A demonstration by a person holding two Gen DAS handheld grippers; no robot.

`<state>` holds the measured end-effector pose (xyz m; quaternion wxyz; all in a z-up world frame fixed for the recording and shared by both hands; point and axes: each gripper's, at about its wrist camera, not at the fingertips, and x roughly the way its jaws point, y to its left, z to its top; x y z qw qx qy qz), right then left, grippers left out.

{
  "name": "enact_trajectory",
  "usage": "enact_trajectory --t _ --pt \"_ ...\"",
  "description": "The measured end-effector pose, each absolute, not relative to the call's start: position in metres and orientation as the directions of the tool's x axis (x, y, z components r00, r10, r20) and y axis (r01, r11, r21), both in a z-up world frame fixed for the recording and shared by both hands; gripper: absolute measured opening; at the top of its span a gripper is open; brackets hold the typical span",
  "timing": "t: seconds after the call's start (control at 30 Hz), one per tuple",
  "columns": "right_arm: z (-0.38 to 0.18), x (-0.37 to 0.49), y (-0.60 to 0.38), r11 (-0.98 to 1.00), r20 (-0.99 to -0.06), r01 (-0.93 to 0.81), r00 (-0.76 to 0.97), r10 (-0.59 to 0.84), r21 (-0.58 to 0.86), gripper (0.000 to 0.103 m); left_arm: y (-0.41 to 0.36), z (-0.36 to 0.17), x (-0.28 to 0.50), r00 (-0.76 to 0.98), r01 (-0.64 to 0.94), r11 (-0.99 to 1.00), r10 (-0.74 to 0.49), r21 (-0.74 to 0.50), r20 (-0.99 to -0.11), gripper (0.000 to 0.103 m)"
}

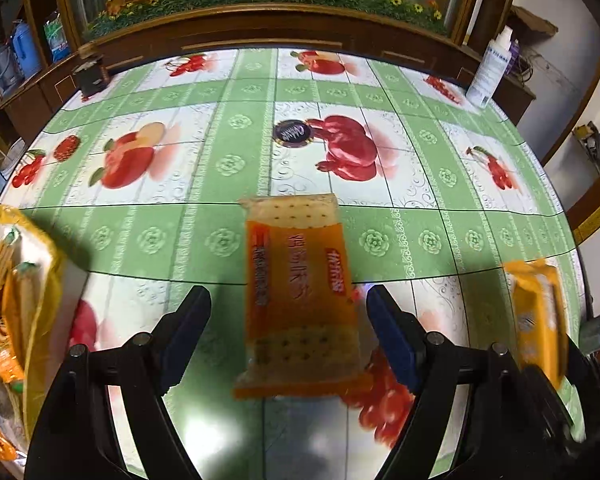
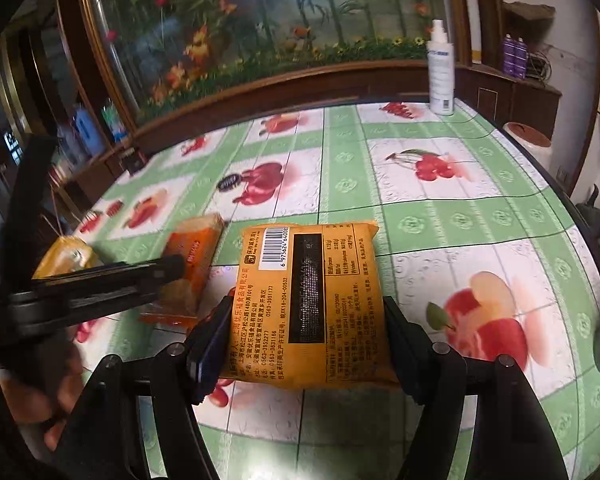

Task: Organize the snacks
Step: 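Grasp the orange soda-cracker pack with the left gripper while the right grasps the yellow-brown biscuit bag, then carry the orange cracker pack and yellow-brown biscuit bag over the yellow tray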

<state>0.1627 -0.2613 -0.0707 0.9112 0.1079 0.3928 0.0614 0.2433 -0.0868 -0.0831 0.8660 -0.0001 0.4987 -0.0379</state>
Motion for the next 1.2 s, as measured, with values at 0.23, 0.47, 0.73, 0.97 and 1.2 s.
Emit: enact_trajectory --t 0.23,0.47,0.73,0.97,1.2 --pt "-0.064 0.156 -0.262 0.96 -0.678 -0.051 0.698 0.231 0.275 0.072 -0.094 -0.092 0.241 0.546 0.069 0.997 -0.015 0.028 -0.838 0.052" --pt "-0.061 0.143 -0.256 0.956 -0.662 -0.082 0.704 0.257 0.283 0.071 -0.073 -0.08 0.196 0.586 0.034 0.998 0.017 0.045 -0.81 0.052" --pt "-0.061 0.117 -0.234 0.946 -0.66 -0.146 0.686 0.307 0.288 0.071 -0.027 -0.054 0.12 0.653 -0.045 0.995 0.093 0.084 -0.752 0.052" --pt "-0.062 0.076 -0.188 0.916 -0.661 -0.28 0.634 0.401 0.287 0.071 0.012 -0.047 0.057 0.673 -0.102 0.991 0.136 0.091 -0.727 0.052" --pt "-0.058 0.052 -0.152 0.895 -0.662 -0.357 0.607 0.439 0.267 0.071 0.036 -0.039 0.029 0.699 -0.149 0.983 0.181 0.107 -0.692 0.052"
